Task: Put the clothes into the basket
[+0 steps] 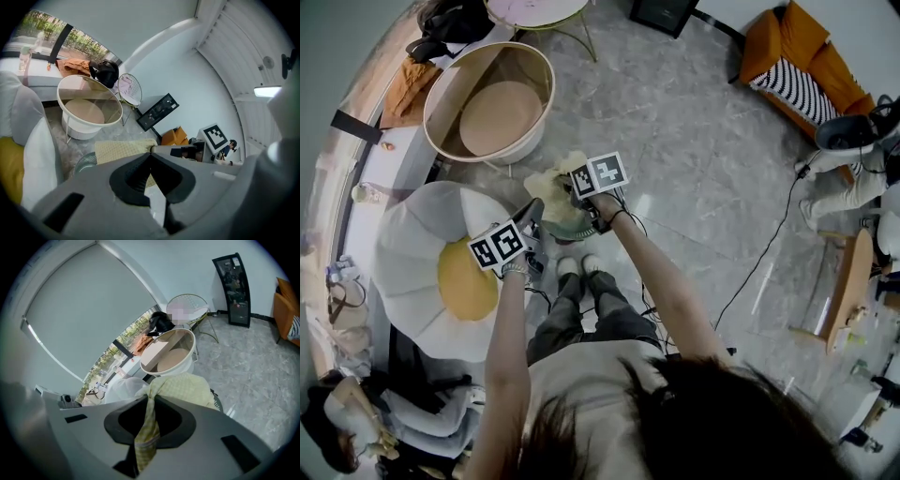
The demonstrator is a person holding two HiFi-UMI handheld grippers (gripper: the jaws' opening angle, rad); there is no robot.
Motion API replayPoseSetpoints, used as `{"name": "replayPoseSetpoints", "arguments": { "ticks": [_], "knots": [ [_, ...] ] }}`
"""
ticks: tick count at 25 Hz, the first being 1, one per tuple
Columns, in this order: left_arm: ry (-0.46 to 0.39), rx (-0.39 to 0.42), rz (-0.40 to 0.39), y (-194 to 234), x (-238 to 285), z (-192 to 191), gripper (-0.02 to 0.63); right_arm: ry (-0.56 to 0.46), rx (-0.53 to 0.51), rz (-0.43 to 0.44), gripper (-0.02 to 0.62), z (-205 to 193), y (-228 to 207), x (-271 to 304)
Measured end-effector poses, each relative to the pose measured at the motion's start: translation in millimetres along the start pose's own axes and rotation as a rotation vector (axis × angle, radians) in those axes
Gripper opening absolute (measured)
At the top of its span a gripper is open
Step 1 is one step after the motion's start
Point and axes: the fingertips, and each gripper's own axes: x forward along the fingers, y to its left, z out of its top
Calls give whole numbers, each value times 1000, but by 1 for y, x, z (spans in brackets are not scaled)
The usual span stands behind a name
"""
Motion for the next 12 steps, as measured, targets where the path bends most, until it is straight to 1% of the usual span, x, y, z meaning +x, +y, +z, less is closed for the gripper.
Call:
{"name": "replayPoseSetpoints", "arguments": {
  "ticks": [2,4,8,12],
  "knots": [
    [34,-5,11,7,8,-4,11,12,31,-21,40,-3,-9,4],
    [55,-2,15,12,13,-7,11,37,38,-34,40,-9,-16,8],
    [71,-5,20,19,18,-6,11,85,36,-74,40,-20,-27,17],
    [88,-15,29,27,20,-11,11,107,52,-103,40,-28,-35,27]
  ]
}}
